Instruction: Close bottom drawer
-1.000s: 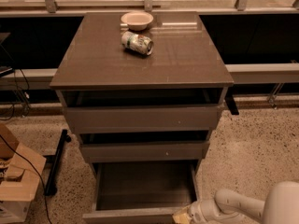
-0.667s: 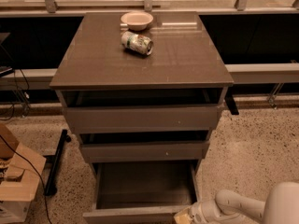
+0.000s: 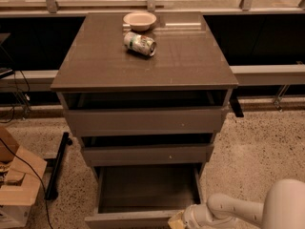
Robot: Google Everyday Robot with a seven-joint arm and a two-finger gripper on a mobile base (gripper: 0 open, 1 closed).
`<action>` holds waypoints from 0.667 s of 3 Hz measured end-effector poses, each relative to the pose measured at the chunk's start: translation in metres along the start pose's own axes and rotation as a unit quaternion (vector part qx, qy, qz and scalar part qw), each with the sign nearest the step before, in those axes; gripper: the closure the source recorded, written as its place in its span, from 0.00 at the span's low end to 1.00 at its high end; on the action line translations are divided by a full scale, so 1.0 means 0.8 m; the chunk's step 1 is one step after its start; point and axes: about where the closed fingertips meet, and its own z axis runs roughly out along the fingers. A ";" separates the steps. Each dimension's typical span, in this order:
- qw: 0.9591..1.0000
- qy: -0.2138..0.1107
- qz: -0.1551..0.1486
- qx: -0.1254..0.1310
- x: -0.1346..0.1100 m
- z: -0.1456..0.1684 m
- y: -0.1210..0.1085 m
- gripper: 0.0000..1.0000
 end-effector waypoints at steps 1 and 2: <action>0.999 -0.016 -0.030 0.006 -0.025 0.013 -0.018 0.35; 0.999 -0.022 -0.037 0.010 -0.040 0.028 -0.047 0.11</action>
Offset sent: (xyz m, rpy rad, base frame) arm 0.0912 0.0094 -0.0297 0.0107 -0.1165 0.0115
